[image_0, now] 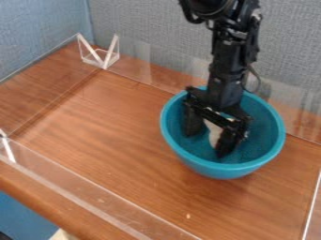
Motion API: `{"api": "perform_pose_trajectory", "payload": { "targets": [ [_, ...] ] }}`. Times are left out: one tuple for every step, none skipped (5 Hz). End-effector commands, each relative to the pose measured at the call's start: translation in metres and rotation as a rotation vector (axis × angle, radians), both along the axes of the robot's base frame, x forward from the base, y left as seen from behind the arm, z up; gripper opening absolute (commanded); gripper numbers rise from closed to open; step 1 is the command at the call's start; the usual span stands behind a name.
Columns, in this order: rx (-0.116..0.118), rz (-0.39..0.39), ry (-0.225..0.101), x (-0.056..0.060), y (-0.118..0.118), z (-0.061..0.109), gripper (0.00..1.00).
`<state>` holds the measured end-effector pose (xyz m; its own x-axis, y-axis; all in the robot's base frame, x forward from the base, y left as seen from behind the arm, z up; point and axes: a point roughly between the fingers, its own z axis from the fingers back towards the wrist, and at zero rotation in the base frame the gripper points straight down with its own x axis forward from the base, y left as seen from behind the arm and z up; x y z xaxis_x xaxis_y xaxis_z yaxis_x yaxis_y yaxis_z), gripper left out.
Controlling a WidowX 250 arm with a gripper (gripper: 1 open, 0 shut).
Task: Remove the mushroom from inside the blue bowl and put it on the table
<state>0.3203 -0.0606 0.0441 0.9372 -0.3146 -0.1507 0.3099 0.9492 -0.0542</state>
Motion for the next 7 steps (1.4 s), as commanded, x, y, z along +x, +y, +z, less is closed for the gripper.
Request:
{"api": "perform_pose_trajectory", "payload": {
  "targets": [
    [-0.004,0.025,-0.071,0.019,0.014,0.020,1.00],
    [-0.005,0.034,-0.072,0.016,0.017,0.008,0.00],
    [-0.009,-0.040,-0.073,0.010,0.012,0.011,0.00],
    [-0.016,-0.113,-0.076,0.004,0.008,0.015,0.00],
    [-0.021,-0.130,-0.079,0.011,0.007,0.019,0.00],
    [-0.026,-0.147,-0.082,0.019,0.007,0.023,0.00],
    [-0.031,-0.154,-0.083,0.013,-0.001,0.024,0.00]
  ]
}}
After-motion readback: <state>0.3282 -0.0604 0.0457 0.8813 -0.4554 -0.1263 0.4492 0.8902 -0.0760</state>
